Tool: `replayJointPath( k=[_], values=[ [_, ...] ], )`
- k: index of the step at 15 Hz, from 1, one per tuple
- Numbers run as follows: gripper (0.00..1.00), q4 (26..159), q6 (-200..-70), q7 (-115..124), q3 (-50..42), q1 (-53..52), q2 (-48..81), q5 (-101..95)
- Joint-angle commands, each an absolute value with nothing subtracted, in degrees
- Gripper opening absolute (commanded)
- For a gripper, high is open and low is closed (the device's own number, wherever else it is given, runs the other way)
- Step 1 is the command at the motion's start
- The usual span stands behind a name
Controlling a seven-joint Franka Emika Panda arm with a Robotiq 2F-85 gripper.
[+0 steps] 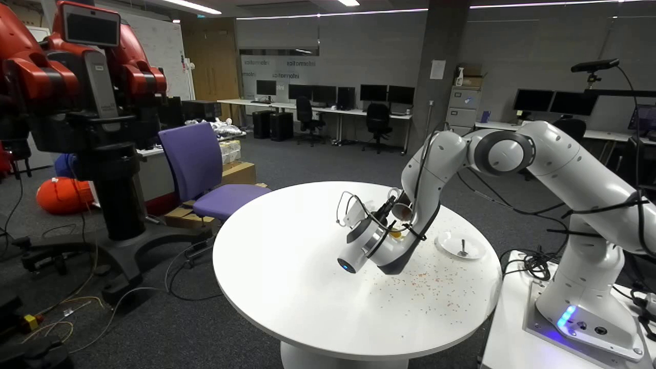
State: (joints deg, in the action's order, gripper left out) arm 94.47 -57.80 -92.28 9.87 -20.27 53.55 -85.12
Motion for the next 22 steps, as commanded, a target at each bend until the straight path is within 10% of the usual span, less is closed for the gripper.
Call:
replayJointPath(
  k=[1,22],
  values=[
    [0.05,94.8,-54.24,-95.74,8.9,-21.18,53.07,-87.48],
    [0.05,94.93,-54.69,-99.79,8.1,-21.2,53.66,-90.6]
  ],
)
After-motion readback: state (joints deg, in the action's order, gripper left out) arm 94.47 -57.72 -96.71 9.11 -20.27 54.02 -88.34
